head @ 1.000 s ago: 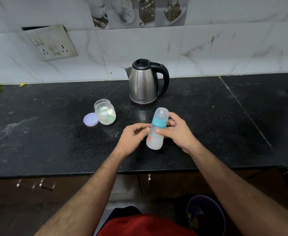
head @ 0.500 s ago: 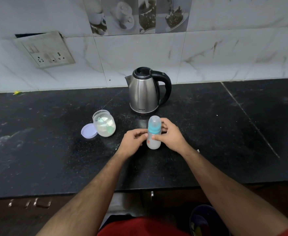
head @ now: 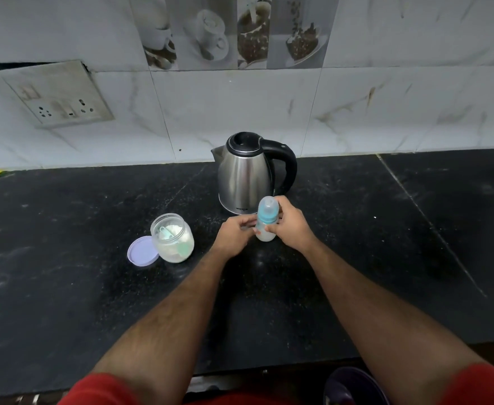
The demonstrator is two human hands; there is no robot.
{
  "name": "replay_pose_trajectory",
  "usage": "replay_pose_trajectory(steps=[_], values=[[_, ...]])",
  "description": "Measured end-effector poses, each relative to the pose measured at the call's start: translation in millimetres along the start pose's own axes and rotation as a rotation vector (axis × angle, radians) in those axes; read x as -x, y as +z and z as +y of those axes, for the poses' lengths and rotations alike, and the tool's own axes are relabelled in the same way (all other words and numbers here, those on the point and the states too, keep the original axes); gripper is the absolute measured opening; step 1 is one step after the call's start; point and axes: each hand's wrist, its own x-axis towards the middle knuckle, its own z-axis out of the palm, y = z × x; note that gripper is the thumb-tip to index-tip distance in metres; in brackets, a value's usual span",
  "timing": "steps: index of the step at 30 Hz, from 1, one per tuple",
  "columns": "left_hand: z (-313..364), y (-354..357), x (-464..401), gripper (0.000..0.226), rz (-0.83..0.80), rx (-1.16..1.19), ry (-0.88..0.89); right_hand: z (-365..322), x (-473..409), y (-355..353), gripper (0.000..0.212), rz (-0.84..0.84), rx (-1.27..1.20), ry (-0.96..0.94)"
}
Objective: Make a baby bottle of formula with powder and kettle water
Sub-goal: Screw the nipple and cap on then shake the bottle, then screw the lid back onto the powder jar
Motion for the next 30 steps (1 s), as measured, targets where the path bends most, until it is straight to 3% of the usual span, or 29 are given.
replay_pose_trajectory(steps=[14, 22, 27, 30], values=[[-6.3, -1.8, -19.3, 0.043, -0.034, -0.013, -0.032, 6.3, -19.8, 7.7, 0.063, -0.001, 0.019, 0.077], [-14.4, -2.0, -2.8, 0.046, 0.006, 0.016, -0.015, 6.2, -6.1, 3.5, 0.082, 0.05, -0.103, 0.14], [-40.7, -4.8, 30.2, 0.038, 0.029, 0.07, -0.025, 9.6, 36.9, 13.9, 0.056, 0.312, 0.005, 0.152], [-56.1, -11.1, 54.0, 0.033, 0.072, 0.114, -0.028, 9.2, 62.2, 32.1, 0.04, 0.26, -0.026, 0.167]])
